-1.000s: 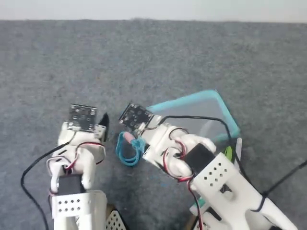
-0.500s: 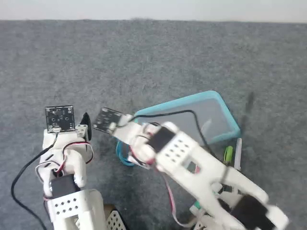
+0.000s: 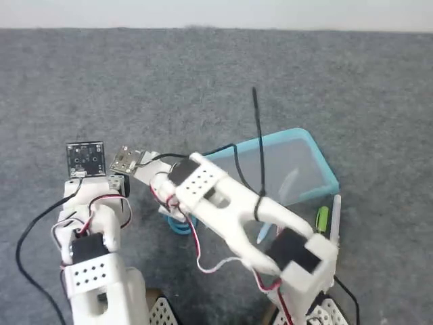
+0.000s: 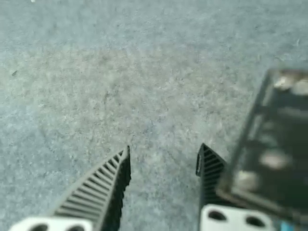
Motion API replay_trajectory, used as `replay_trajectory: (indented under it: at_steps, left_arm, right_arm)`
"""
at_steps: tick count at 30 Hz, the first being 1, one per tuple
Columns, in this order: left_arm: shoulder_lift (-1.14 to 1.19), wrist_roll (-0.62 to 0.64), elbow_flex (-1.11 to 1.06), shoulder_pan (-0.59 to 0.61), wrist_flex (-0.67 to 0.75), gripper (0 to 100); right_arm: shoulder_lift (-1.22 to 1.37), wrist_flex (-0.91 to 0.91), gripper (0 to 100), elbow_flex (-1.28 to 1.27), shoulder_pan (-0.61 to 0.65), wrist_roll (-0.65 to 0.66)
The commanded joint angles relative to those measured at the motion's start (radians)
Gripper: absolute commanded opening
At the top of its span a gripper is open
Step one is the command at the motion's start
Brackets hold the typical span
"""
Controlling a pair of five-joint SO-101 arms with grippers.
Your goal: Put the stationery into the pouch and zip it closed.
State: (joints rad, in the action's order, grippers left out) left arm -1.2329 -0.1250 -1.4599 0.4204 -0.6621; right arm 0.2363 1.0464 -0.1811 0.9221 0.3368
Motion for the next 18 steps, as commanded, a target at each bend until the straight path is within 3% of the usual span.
replay_trajectory:
  at_steps: [1,6,14,18]
  left_arm:
    - [0.017,0.017,0.076,0.003,0.031,21]
    - [0.021,0.017,0.074,0.003,0.031,21]
    - [0.021,0.017,0.074,0.000,0.032,21]
    - [0.021,0.017,0.074,-0.002,0.032,21]
  right_arm:
    - [0.056,-0.007,3.1,0.130,-0.056,0.015]
    - [0.073,0.024,0.8,0.354,-0.185,-0.046]
    - [0.085,0.216,0.5,1.066,-0.314,-0.224]
    - [0.085,0.331,0.5,1.293,-0.384,-0.348]
